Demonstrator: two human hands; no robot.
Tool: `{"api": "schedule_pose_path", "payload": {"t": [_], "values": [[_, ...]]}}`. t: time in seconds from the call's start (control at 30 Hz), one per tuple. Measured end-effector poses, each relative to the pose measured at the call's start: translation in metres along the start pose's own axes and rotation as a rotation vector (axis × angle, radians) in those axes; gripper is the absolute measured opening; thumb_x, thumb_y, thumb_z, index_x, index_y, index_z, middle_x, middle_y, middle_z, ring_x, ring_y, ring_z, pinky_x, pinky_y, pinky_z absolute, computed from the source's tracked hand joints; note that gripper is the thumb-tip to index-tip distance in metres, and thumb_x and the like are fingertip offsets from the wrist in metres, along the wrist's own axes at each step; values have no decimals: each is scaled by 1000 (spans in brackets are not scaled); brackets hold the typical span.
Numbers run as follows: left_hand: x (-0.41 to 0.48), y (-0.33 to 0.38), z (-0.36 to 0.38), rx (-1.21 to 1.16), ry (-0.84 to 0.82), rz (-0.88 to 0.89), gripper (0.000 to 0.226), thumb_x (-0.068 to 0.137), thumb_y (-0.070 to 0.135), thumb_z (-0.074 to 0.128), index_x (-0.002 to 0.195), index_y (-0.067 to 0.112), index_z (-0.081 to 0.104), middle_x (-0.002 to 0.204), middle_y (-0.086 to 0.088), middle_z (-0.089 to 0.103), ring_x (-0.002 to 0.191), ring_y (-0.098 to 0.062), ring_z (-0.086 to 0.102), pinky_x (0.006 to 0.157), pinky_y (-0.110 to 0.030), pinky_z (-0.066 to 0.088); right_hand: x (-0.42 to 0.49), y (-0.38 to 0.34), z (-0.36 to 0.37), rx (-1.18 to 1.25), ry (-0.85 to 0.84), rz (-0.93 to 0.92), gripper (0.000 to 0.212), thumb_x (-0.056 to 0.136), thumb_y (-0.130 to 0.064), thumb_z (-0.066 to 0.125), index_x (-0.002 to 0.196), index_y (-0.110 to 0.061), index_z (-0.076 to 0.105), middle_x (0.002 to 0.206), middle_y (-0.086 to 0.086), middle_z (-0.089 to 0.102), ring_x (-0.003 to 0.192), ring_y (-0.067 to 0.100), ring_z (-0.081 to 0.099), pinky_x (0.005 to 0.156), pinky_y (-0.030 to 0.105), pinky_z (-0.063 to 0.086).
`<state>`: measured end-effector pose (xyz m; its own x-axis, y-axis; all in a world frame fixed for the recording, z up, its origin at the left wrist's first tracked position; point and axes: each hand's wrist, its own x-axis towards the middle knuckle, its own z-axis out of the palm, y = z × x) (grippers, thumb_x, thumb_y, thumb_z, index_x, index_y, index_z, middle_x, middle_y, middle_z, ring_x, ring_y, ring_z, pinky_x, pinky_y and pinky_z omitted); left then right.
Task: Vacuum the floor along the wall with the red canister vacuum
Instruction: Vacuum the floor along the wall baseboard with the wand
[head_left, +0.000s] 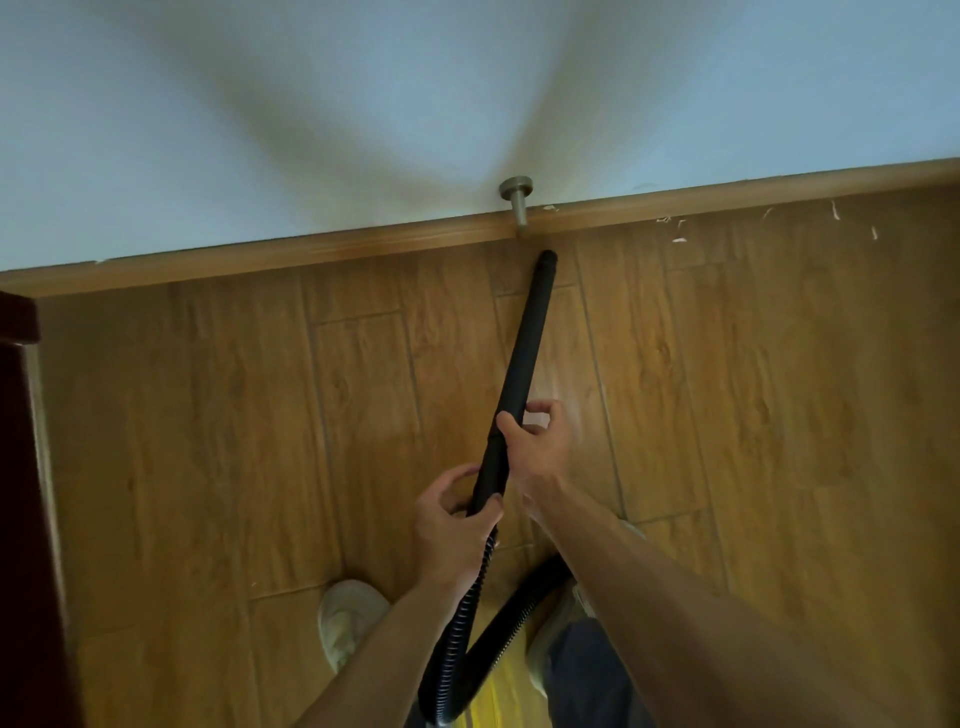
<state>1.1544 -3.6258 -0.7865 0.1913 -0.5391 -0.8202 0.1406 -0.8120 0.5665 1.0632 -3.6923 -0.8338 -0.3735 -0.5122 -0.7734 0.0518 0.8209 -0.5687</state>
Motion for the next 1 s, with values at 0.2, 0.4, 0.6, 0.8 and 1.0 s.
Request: {"api": "schedule_pose_path", "payload": {"t": [0.2, 0.4, 0.6, 0.8, 1.0], "values": [[4, 6, 25, 99, -6, 55, 31, 81, 1, 75, 105, 19, 70, 72, -9, 75, 56, -25, 63, 58, -40, 54, 14, -6, -20, 57, 11, 2, 27, 89, -14, 72, 105, -17, 50, 96, 17, 71, 80, 29, 74, 73, 49, 63], [-7, 13, 38, 28, 67, 113, 34, 79, -7, 73, 98, 22, 72, 68, -13, 71, 53, -27, 59, 57, -41, 53, 8, -23, -30, 102, -84, -23, 24, 92, -14, 70, 105, -19, 51, 98, 14, 70, 84, 25, 72, 75, 42, 63], [-32, 22, 29, -32, 108, 110, 43, 81, -8, 72, 94, 34, 71, 73, -13, 74, 53, -18, 61, 52, -28, 54, -16, -31, -27, 74, -142, -60, 25, 92, -17, 70, 109, -23, 52, 95, 12, 69, 76, 17, 70, 64, 29, 61], [-42, 26, 25, -34, 99, 102, 42, 81, -8, 72, 103, 29, 70, 74, -12, 75, 53, -18, 62, 50, -26, 54, -25, -31, -26, 100, -128, -25, 26, 91, -16, 71, 109, -23, 53, 96, 12, 69, 83, 23, 72, 68, 34, 62], [-30, 21, 50, 74, 2, 111, 38, 83, -4, 72, 112, 21, 71, 76, -11, 75, 56, -19, 61, 52, -28, 52, 2, -26, -53, 111, -60, 35, 26, 92, -15, 69, 110, -17, 50, 101, 16, 69, 86, 27, 72, 68, 35, 60]]}}
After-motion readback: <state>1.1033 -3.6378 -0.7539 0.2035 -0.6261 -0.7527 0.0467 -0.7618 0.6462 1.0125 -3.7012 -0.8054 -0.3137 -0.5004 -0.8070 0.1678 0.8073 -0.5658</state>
